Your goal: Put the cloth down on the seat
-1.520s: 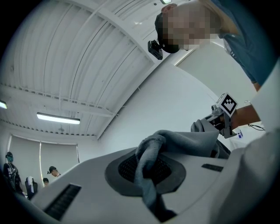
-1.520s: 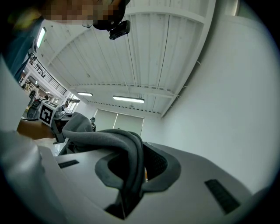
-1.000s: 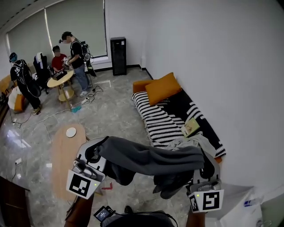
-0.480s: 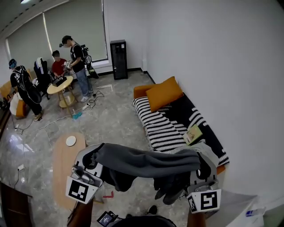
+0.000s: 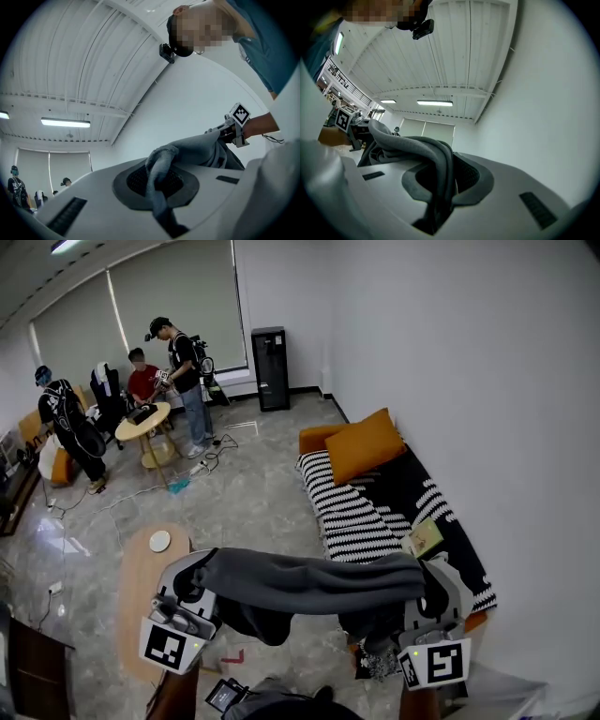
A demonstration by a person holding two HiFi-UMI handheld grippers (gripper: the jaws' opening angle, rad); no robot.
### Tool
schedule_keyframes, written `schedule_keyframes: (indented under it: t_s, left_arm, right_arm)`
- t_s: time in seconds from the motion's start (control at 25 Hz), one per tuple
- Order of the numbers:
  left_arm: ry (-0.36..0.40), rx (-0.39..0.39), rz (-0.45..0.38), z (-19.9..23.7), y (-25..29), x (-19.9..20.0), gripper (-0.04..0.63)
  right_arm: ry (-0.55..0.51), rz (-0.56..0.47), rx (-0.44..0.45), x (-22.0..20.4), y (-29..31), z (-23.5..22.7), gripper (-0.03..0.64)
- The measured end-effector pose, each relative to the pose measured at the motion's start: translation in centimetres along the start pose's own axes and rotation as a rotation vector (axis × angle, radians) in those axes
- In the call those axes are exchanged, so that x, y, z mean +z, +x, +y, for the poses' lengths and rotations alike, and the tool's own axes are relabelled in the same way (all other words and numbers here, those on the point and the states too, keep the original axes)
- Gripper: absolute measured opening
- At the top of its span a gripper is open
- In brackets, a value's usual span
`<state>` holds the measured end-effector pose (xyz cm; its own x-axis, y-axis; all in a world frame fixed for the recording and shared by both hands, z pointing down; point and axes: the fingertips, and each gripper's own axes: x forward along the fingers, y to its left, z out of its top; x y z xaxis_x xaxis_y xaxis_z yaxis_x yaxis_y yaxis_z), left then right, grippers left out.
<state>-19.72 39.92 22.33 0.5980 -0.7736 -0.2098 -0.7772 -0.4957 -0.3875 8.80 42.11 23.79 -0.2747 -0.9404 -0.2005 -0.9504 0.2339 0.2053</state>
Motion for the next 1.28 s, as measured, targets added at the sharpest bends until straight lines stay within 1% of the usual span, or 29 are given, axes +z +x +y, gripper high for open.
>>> schedule_keyframes:
  t_s: [0.16,0.28,0.44,0.56,0.64,0.72,0.84,0.96,1.12,1.28]
  left_arm:
    - [0.000,-0.012,-0.010,1.1,1.7,-0.8,0.008]
    - [-0.003,-0.033,-0.006,2.1,3.1,-2.3,0.008]
    - [-0.021,-0.052,-0.030,4.9,4.9,-3.6,0.008]
    - [-0.008,-0.072,-0.038,6.9,6.2,-4.7,0.008]
    - [-0.014,-0.083,-0.051,8.2,6.9,-5.5,0.008]
    - [-0.031,-0.094,-0.065,9.3,7.6,-6.2,0.008]
    - [-0.035,-0.112,-0.064,10.5,8.8,-7.4,0.008]
    - [-0.059,-0.114,-0.066,11.3,10.0,-8.4,0.008]
    - [-0.045,-0.112,-0.044,11.8,12.5,-10.1,0.008]
    - [-0.051,-0.089,-0.033,12.3,15.1,-10.4,0.008]
  right_arm:
    - [0.001,0.006,-0.010,-0.4,2.1,-0.2,0.051]
    - [0.000,0.018,-0.024,-1.1,3.6,-0.1,0.051]
    - [-0.022,0.032,-0.047,-1.3,6.3,0.6,0.051]
    - [-0.035,0.034,-0.070,-1.4,8.5,1.1,0.052]
    - [-0.045,0.037,-0.085,-1.4,9.7,1.7,0.052]
    - [-0.054,0.042,-0.096,-1.6,10.8,2.1,0.052]
    - [-0.057,0.053,-0.112,-2.0,12.2,2.4,0.052]
    - [-0.063,0.076,-0.106,-2.9,13.7,2.4,0.051]
    - [-0.054,0.080,-0.094,-4.3,16.3,0.9,0.051]
    - [-0.042,0.074,-0.063,-5.3,19.2,-0.9,0.052]
